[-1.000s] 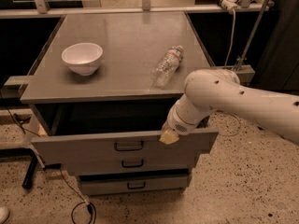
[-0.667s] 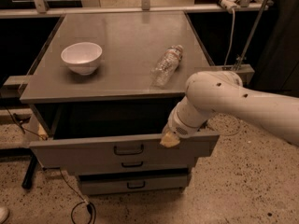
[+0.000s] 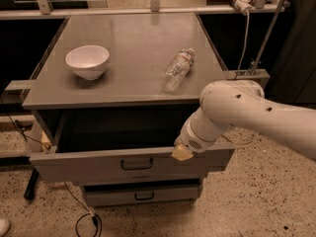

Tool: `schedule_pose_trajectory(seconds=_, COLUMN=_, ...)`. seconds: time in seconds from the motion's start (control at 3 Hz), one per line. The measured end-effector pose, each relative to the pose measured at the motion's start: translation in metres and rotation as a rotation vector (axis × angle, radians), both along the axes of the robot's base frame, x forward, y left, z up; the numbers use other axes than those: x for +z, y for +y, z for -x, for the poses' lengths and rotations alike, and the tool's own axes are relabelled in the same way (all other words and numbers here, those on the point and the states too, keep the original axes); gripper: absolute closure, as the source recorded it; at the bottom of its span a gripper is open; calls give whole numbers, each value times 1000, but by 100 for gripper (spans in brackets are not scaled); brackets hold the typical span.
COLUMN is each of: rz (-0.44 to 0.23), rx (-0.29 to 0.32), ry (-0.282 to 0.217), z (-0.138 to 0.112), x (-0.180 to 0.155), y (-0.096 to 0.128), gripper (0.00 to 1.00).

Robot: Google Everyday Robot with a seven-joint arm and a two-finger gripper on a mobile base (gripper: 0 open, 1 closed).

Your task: Open top drawer

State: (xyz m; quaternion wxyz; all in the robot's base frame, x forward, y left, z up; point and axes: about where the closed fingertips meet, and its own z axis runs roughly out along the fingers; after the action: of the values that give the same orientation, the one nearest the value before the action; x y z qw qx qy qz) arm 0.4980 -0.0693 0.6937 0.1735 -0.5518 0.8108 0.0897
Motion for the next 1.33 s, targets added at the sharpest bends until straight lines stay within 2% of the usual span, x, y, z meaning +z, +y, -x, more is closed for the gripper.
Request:
schedule_pose_trajectory(seconds=0.67, rz=16, rx=16, ry=15, z=4, x=0, y=2, gripper=100)
schedule_pose_trajectory(seconds=1.33, rz=18, rx=34, ry=60, z=37, x=2, y=4, gripper=100)
